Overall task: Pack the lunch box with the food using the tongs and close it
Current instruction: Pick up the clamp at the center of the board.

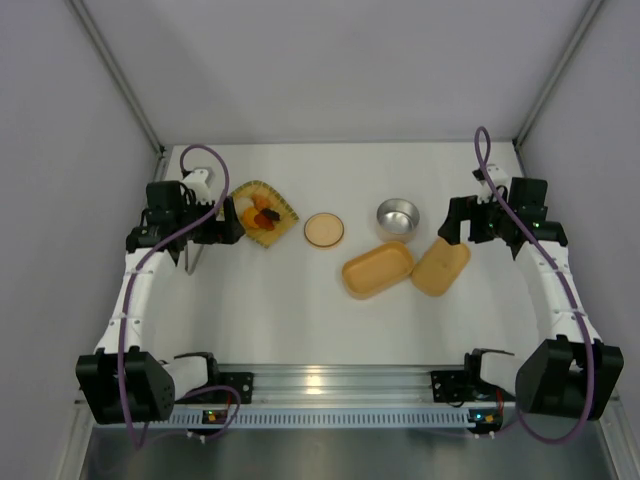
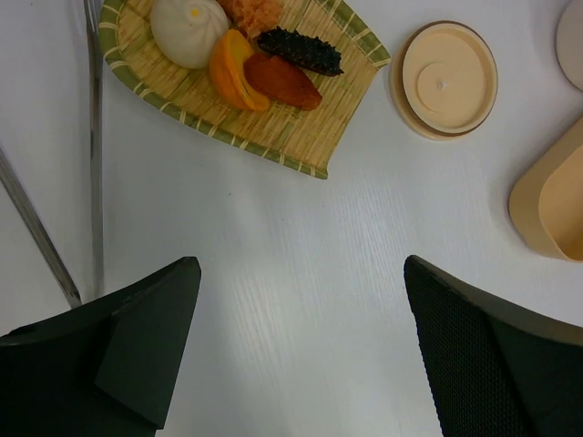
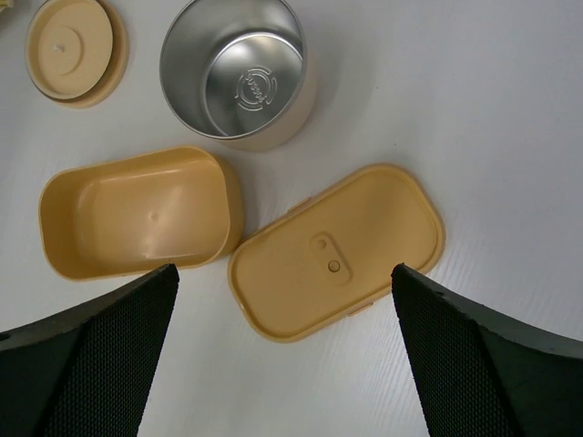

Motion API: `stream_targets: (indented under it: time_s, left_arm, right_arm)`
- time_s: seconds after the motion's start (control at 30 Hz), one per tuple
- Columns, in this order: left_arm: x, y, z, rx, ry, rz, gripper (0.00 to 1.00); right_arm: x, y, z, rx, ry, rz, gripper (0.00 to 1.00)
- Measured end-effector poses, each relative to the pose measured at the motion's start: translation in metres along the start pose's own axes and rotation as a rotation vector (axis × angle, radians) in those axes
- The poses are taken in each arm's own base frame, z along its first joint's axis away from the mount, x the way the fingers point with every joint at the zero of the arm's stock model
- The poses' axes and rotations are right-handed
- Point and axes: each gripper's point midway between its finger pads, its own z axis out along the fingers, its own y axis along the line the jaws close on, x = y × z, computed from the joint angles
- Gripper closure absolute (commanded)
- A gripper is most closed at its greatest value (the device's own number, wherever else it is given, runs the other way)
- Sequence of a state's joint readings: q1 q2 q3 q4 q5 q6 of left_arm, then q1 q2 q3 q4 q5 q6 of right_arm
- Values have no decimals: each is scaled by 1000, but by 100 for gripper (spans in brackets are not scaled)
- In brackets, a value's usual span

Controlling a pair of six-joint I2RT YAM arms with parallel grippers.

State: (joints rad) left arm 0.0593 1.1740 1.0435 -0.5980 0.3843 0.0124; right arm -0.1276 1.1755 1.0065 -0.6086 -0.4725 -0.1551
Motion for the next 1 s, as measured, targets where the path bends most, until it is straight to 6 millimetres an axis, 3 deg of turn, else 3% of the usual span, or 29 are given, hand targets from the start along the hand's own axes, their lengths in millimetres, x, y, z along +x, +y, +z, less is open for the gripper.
stream_targets:
  time_s: [0.17, 0.3, 0.6, 0.77, 1.0]
  left_arm:
    - [3, 7, 3, -29, 17, 11, 2]
    - [7, 26, 11, -66, 72, -19, 2]
    - [9, 109, 8, -221, 178, -50, 2]
    - [33, 145, 18, -257, 298, -38, 2]
    - [63, 157, 38, -230, 416, -24, 2]
  right_arm:
    - [0, 0, 0, -2, 0, -1, 1]
    - [0, 1, 0, -5, -1, -3, 1]
    - [1, 0, 1, -7, 5, -15, 1]
    - [3, -2, 5, -9, 16, -10, 1]
    - [5, -3, 8, -9, 28, -5, 1]
